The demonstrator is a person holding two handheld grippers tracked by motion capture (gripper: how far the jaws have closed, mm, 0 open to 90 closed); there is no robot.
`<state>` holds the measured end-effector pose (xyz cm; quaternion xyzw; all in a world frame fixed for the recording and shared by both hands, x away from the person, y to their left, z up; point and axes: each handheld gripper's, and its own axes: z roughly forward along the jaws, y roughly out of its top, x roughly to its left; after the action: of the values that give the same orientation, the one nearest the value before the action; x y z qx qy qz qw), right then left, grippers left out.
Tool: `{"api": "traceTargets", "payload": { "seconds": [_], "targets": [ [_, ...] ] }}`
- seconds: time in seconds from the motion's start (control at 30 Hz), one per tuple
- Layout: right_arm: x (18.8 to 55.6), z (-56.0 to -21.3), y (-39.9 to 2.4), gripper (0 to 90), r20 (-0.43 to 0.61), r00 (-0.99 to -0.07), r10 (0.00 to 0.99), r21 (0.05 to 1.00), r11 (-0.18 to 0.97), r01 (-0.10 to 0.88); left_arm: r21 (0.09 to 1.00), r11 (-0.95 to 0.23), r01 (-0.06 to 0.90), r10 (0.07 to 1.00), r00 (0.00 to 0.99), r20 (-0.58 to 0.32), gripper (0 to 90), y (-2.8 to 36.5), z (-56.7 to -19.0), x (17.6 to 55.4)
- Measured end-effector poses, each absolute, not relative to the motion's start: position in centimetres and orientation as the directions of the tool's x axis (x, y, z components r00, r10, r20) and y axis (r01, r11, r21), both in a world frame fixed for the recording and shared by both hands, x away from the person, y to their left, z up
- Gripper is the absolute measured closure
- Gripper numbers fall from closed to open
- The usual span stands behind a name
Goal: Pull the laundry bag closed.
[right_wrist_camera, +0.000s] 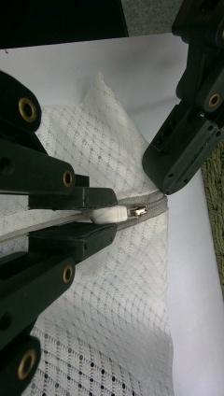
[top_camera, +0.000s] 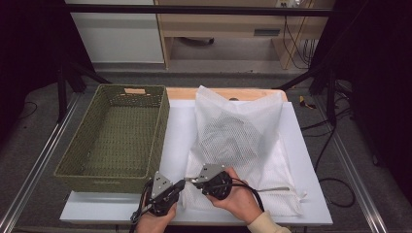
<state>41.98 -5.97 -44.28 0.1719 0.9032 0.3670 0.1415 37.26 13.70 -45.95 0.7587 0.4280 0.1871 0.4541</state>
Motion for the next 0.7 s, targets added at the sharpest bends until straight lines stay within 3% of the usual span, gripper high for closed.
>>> {"api": "traceTargets", "payload": {
  "seconds": [0.7],
  "targets": [
    [42.1, -44.3, -7.5, 81.5, -0.103, -0.905, 0.414, 0.7, 0.676, 0.229, 0.851, -0.231, 0.471, 0.81, 0.578, -0.1, 90.0, 13.3, -46.0, 37.0]
  ]
}}
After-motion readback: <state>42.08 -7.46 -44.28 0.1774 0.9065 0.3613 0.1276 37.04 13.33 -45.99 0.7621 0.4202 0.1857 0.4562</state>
